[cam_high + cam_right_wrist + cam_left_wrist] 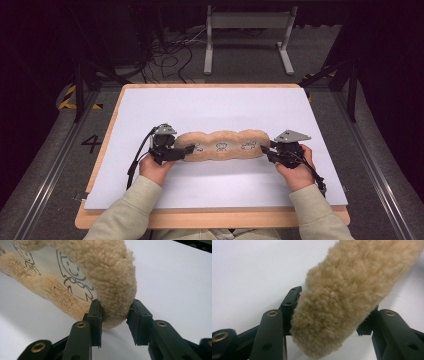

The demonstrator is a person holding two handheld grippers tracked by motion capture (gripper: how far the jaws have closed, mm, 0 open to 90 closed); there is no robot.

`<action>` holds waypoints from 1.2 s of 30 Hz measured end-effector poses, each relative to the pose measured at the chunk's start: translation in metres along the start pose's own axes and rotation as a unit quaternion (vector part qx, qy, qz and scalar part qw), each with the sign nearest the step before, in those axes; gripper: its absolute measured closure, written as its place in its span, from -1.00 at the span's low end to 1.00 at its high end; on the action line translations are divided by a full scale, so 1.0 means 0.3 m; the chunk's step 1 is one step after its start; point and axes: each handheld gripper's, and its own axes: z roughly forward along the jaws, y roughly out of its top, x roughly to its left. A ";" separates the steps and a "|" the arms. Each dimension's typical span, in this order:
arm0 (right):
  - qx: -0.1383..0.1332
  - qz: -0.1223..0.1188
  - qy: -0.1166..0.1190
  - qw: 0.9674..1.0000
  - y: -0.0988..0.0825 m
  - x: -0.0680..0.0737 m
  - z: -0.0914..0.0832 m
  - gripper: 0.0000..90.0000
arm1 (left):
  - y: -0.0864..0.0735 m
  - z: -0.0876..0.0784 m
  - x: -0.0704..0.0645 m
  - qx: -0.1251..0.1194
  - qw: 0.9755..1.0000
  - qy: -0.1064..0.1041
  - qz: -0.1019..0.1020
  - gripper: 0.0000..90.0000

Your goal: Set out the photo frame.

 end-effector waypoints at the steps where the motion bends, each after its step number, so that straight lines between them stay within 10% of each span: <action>1: 0.000 0.001 0.001 1.000 0.000 -0.001 0.001 0.46 | 0.002 0.002 0.004 0.000 1.000 -0.002 -0.002 0.07; 18: -0.006 0.038 0.024 0.999 0.005 -0.016 0.030 0.22 | 0.019 -0.017 0.023 -0.041 0.998 0.040 -0.032 -0.31; 36: -0.038 0.019 0.038 0.998 0.037 -0.046 -0.087 -0.29 | -0.046 -0.181 -0.070 -0.048 0.997 0.060 0.024 -0.76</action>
